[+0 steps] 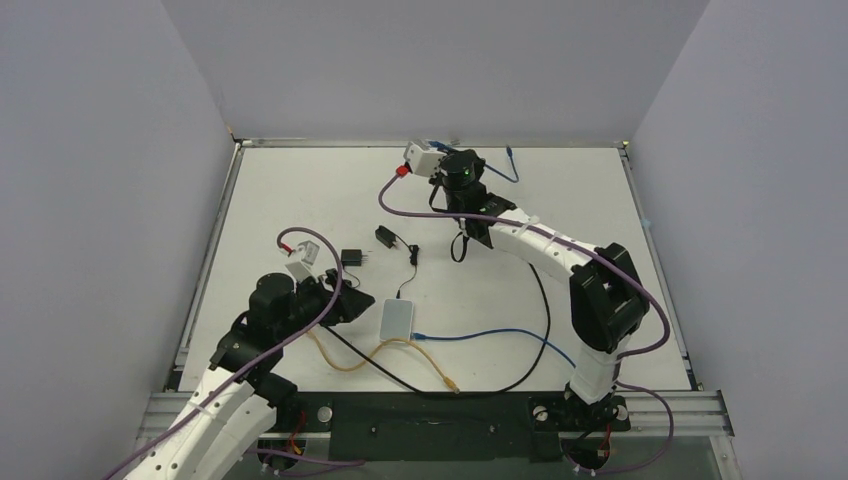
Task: Insert the plug into the switch port
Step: Pick up the connector from the center of the board.
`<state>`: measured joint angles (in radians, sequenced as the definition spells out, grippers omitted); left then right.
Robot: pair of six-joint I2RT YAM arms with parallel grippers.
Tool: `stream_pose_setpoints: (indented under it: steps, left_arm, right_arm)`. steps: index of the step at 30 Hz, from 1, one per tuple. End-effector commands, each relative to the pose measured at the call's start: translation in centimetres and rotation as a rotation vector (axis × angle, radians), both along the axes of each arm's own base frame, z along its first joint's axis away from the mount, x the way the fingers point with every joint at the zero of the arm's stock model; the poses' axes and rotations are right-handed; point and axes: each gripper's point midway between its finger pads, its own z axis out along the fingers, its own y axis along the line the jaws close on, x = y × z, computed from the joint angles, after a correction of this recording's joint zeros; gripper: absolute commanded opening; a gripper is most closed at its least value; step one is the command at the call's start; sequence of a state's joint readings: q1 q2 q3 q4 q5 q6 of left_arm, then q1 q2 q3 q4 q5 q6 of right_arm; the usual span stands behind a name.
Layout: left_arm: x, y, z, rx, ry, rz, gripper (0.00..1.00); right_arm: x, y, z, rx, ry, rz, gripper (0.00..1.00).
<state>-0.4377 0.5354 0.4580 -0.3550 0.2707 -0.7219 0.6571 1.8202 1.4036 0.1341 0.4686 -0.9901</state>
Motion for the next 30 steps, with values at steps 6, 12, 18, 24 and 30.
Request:
stream_pose_setpoints:
  steps: [6,12,18,24,30]
  left_arm:
    - [0.0,-0.1,3.0,-0.030,-0.055,-0.009,0.62]
    - [-0.1,-0.4,3.7,-0.029,-0.067,-0.037,0.62]
    - [-0.4,-1.1,4.8,-0.032,-0.081,-0.096,0.63]
    - [-1.1,-2.0,6.2,-0.062,-0.089,-0.171,0.68]
    - [-2.1,-3.2,8.4,-0.135,-0.098,-0.253,0.69]
  right_arm:
    - [-5.3,-2.6,9.2,0.106,-0.137,-0.087,0.00]
    - [-10.4,-2.8,6.1,0.231,0.075,-0.014,0.00]
    - [-16.0,-2.4,3.1,0.340,0.229,0.077,0.00]
    - [-20.8,-1.6,1.6,0.439,0.325,0.187,0.00]
    - [-24.5,0.5,-2.0,0.410,0.462,0.289,0.00]
